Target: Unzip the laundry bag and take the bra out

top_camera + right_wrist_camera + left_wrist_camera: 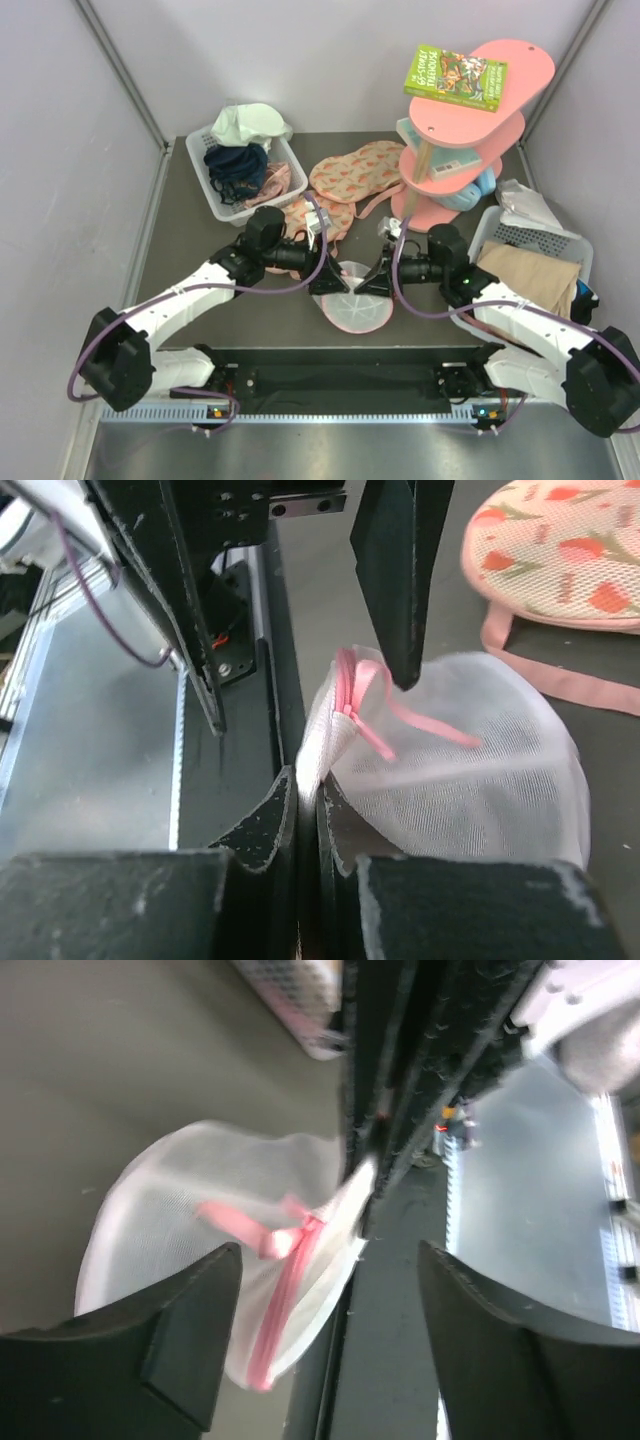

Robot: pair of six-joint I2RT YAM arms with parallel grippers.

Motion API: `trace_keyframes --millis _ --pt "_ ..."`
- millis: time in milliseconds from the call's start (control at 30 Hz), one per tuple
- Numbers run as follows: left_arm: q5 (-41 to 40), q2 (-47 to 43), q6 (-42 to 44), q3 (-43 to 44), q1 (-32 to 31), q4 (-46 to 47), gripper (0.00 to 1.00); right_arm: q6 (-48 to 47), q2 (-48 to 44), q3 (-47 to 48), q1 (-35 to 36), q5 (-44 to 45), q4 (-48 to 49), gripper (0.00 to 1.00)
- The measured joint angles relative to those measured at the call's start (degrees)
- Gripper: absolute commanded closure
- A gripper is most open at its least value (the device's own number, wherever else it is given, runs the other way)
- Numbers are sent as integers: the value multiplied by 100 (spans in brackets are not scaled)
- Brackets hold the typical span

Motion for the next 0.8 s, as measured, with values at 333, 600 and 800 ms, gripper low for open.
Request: trace_keyframes --millis 333,600,800 --pt "-2312 -323 -400 -105 13 -304 7 1180 -149 -46 22 2658 151 100" --pt "-2964 -551 -1733 -1307 20 518 8 2378 -7 -313 22 4201 713 100" --pt "-2955 -197 -2717 -1878 11 1515 9 2907 90 -520 98 4833 929 100"
